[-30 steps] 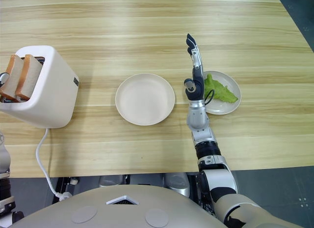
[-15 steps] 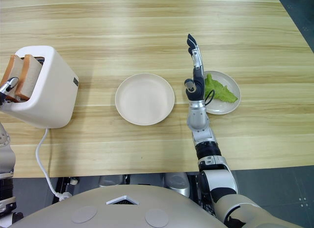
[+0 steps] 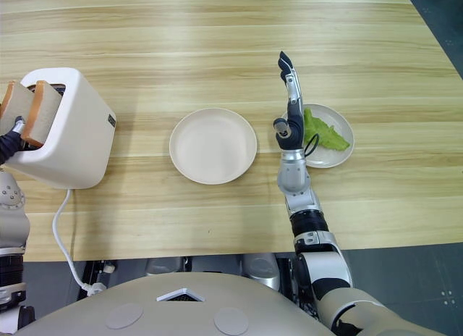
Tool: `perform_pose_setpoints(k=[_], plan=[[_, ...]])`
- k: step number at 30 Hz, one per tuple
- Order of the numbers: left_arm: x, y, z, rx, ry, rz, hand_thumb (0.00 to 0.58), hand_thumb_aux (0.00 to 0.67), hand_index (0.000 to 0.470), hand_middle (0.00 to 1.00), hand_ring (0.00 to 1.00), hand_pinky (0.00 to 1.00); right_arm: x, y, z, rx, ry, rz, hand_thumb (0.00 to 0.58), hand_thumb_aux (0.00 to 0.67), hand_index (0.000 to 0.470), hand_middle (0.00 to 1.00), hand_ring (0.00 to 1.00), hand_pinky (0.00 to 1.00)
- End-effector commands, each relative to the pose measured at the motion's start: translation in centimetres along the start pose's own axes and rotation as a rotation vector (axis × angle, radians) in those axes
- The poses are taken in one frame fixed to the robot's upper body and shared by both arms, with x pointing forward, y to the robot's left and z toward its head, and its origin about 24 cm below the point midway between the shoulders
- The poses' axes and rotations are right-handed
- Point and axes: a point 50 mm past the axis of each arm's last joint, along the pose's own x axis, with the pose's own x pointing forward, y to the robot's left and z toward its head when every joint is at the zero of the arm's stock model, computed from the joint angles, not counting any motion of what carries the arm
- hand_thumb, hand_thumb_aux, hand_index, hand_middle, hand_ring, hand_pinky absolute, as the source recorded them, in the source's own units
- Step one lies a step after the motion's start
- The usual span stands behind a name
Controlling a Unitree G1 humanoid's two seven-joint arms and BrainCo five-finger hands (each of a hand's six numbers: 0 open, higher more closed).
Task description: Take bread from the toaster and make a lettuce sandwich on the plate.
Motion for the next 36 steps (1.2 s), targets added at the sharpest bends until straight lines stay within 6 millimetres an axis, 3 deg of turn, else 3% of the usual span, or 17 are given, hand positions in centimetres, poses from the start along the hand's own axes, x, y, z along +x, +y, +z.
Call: perform_pose_setpoints(k=[1, 8, 9, 10, 11, 14, 18, 23, 27, 31, 36], plan=[[-0.1, -0.3, 0.5, 0.004, -0.024, 0.008, 0.580, 0.670, 0.460, 0.00, 0.00, 0.00, 0.1, 0.0, 0.0, -0.008, 0.004, 0.000, 0.000, 0.000, 0.000, 0.00, 0.00, 0.00], [0.2, 0.7, 0.8, -0.005, -0.042, 0.048, 0.580, 0.670, 0.460, 0.00, 0.00, 0.00, 0.1, 0.1, -0.1, -0.013, 0.009, 0.001, 0.000, 0.000, 0.000, 0.00, 0.00, 0.00], [0.3, 0.8, 0.7, -0.005, -0.043, 0.055, 0.580, 0.670, 0.460, 0.78, 0.78, 0.78, 0.1, 0.1, -0.1, -0.014, 0.009, 0.001, 0.000, 0.000, 0.000, 0.00, 0.00, 0.00], [0.3, 0.9, 0.8, -0.007, -0.044, 0.062, 0.580, 0.670, 0.460, 0.78, 0.78, 0.78, 0.1, 0.2, -0.1, -0.014, 0.010, 0.002, 0.000, 0.000, 0.000, 0.00, 0.00, 0.00], [0.4, 1.0, 0.8, -0.009, -0.046, 0.069, 0.580, 0.670, 0.460, 1.00, 1.00, 1.00, 0.1, 0.2, -0.2, -0.015, 0.011, 0.003, 0.000, 0.000, 0.000, 0.00, 0.00, 0.00], [0.5, 1.5, 0.9, -0.016, -0.051, 0.098, 0.580, 0.670, 0.460, 1.00, 1.00, 1.00, 0.2, 0.2, -0.2, -0.015, 0.014, 0.007, 0.000, 0.000, 0.000, 0.00, 0.00, 0.00], [0.9, 3.5, 1.6, -0.026, -0.080, 0.185, 0.580, 0.670, 0.460, 1.00, 1.00, 1.00, 0.3, 0.2, -0.3, -0.015, 0.014, 0.004, 0.000, 0.000, 0.000, 0.00, 0.00, 0.00], [2.3, 8.8, 3.0, 0.003, -0.150, 0.378, 0.580, 0.670, 0.460, 1.00, 1.00, 1.00, 1.1, -0.9, 0.2, -0.031, -0.026, -0.045, 0.000, 0.000, 0.000, 0.00, 0.00, 0.00], [3.0, 11.6, 4.5, 0.031, -0.214, 0.474, 0.580, 0.670, 0.460, 1.00, 1.00, 1.00, 1.7, -2.3, 0.7, -0.064, -0.054, -0.084, 0.000, 0.000, 0.000, 0.00, 0.00, 0.00], [3.3, 13.6, 6.6, 0.034, -0.310, 0.532, 0.580, 0.670, 0.460, 1.00, 1.00, 1.00, 2.2, -4.8, 1.3, -0.202, -0.102, -0.086, 0.000, 0.000, 0.000, 0.00, 0.00, 0.00], [3.0, 15.9, 10.9, -0.012, -0.497, 0.566, 0.580, 0.670, 0.460, 1.00, 1.00, 1.00, 1.2, -10.2, -0.2, -0.609, -0.053, -0.021, 0.000, 0.000, 0.000, 0.00, 0.00, 0.00]])
